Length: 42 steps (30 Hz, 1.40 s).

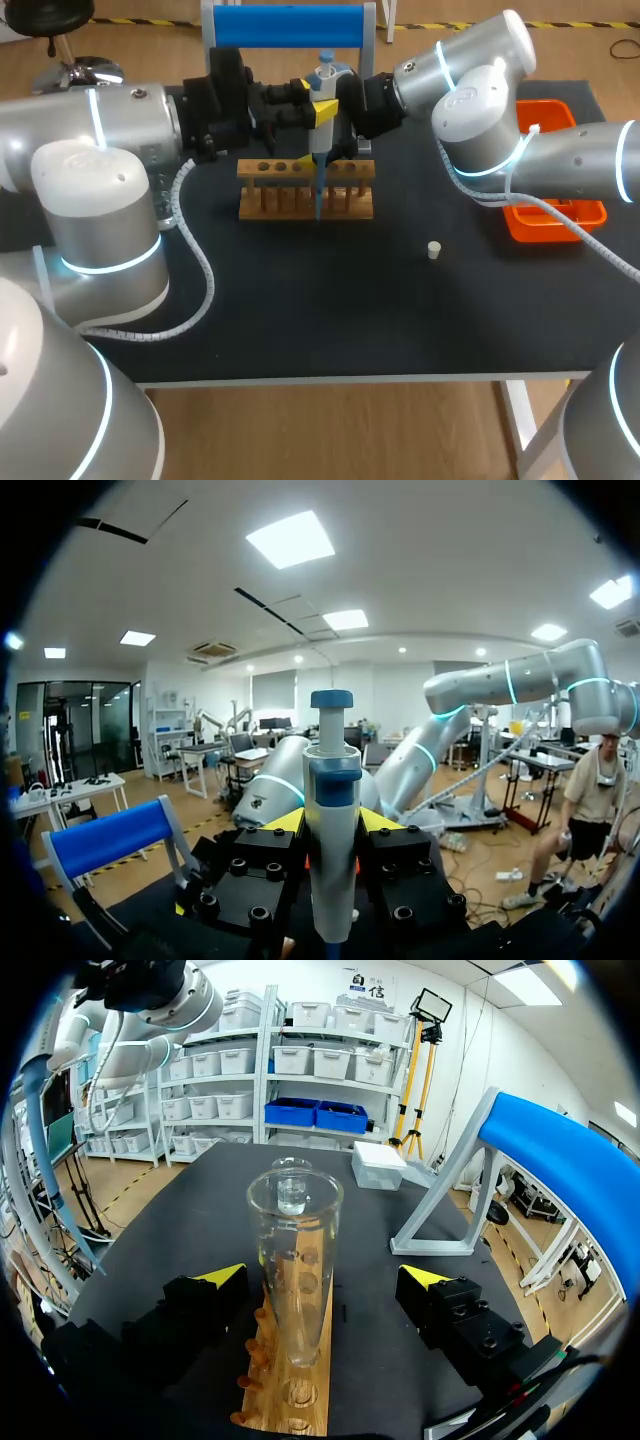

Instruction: Invert the test tube, pick up the pipette, mount the tip to pipette, aspirate from beaker and dispense into the tube, eject the tip, return the pipette, and cap with the stopper.

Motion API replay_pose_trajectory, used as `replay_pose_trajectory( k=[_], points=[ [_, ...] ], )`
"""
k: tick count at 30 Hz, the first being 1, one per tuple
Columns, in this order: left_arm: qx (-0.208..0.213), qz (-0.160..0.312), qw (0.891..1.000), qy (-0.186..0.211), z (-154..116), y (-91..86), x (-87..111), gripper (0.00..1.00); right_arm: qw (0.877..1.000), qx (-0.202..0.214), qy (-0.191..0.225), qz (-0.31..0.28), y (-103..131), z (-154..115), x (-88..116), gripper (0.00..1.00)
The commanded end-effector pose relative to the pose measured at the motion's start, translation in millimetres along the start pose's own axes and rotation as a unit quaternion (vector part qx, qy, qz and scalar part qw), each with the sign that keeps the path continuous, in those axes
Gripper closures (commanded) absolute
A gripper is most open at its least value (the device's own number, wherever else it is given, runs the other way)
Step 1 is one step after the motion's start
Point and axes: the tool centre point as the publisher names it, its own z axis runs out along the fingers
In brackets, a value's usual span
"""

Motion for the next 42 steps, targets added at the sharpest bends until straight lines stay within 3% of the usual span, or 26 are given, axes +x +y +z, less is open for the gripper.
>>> replay_pose_trajectory(
  k=[1,42],
  points=[
    [0.002,0.001,1.000,0.000,1,1.0,0.5,1.00,1.000,0.001,0.002,0.000,0,0,-1,0.00],
    [0.001,0.007,0.999,0.042,3,-2.9,11.2,1.00,1.000,0.001,0.002,0.000,0,0,-1,0.00]
  ],
)
